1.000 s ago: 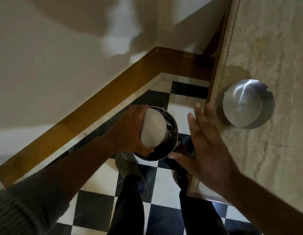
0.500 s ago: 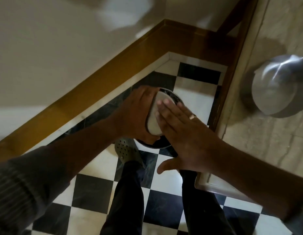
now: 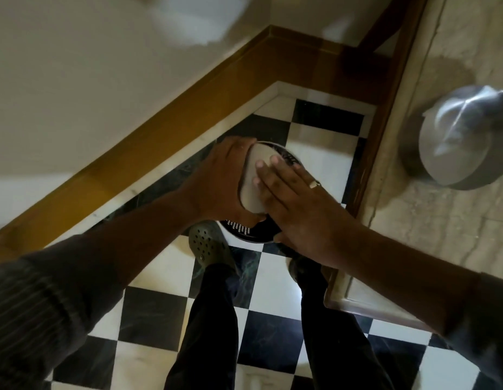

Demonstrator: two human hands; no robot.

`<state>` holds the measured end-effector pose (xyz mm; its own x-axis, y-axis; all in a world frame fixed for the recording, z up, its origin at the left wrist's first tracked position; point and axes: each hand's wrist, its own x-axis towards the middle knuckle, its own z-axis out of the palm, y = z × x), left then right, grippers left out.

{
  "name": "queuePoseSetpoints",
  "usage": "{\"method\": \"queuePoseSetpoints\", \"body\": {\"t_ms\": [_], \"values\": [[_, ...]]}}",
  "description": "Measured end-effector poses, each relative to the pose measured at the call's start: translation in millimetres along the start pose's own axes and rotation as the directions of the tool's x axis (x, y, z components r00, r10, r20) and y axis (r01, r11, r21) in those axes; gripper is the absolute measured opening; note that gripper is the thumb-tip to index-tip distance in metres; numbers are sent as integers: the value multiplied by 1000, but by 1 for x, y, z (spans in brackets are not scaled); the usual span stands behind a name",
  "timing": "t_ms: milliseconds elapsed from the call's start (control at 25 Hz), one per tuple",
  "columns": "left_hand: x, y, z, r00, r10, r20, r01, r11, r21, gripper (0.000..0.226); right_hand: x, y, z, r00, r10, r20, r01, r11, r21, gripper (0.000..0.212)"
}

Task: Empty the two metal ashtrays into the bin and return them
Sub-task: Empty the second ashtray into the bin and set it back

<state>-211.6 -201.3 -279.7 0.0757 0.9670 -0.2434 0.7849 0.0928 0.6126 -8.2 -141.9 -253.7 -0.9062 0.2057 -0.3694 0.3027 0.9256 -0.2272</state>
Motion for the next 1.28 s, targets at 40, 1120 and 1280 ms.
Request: {"method": "queuePoseSetpoints", "body": {"t_ms": [40,1120,1280], "values": [[-1,0,3,1000,-16,-22,16,999,-32,123,3,1,-2,998,8,-64,-7,1000,12,84],[21,129,-125,690,-612,387,540,79,-838,44,-34,31,-120,507,752,422,-306,-300,903,20],[56,182,-127,736,-567,371,523,128,-843,41,-81,70,-146,435,821,371,-294,-260,920,21]]}}
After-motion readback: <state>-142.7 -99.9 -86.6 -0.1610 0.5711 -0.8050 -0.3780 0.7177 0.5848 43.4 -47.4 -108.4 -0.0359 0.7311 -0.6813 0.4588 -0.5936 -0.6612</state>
